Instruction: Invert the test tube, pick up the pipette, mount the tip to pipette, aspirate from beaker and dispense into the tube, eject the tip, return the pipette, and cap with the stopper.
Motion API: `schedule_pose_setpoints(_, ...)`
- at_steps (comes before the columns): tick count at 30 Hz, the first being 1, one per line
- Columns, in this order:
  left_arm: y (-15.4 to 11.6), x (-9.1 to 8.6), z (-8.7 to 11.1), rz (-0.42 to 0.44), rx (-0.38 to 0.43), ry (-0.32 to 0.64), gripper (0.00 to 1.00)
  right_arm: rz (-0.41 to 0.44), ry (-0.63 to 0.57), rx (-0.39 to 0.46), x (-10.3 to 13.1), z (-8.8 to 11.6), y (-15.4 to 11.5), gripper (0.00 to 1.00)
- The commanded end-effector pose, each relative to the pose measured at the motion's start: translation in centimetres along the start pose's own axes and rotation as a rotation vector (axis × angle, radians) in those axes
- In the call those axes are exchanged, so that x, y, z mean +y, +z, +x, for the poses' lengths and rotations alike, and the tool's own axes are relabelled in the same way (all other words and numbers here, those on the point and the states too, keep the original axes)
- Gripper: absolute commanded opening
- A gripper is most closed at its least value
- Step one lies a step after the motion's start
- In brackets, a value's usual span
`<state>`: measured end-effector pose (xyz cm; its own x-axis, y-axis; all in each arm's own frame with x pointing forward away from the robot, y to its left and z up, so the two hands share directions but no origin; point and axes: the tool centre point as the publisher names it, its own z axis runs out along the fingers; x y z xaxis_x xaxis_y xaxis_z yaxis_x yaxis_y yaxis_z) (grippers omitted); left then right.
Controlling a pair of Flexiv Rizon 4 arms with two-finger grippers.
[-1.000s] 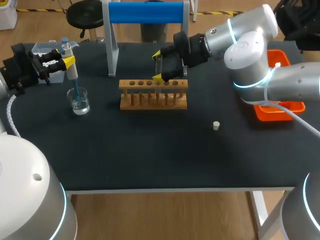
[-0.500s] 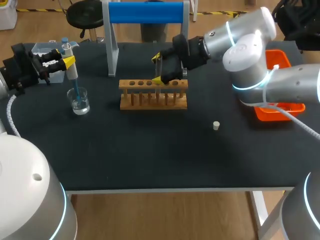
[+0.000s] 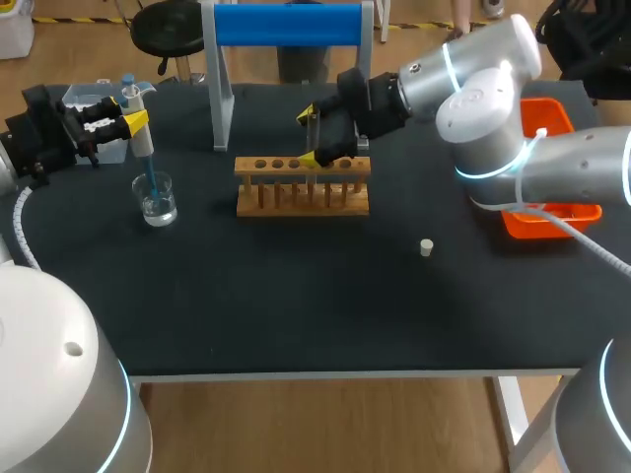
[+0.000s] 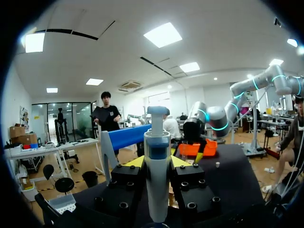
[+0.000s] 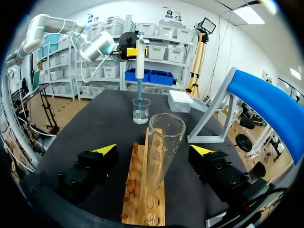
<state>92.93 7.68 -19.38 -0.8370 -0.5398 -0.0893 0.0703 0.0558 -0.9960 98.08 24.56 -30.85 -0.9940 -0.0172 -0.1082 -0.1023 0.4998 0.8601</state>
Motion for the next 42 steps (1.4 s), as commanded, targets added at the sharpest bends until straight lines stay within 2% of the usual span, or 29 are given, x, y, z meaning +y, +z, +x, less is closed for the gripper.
schedule_pose_setpoints(1, 0.0, -0.1, 0.0, -0.001, 0.0, -0.001, 0.0, 0.005, 0.002, 0.002, 0.1, 0.0, 0.0, 1.0)
schedule_pose_setpoints(34, 0.0, -0.1, 0.0, -0.001, 0.0, -0.001, 0.0, 0.005, 0.002, -0.001, 0.2, 0.0, -0.2, 1.0)
schedule_pose_setpoints(42, 0.0, -3.3, 1.0, -0.02, 0.001, 0.048, 0.0, 0.005, 0.002, -0.001, 0.2, 0.0, -0.2, 1.0)
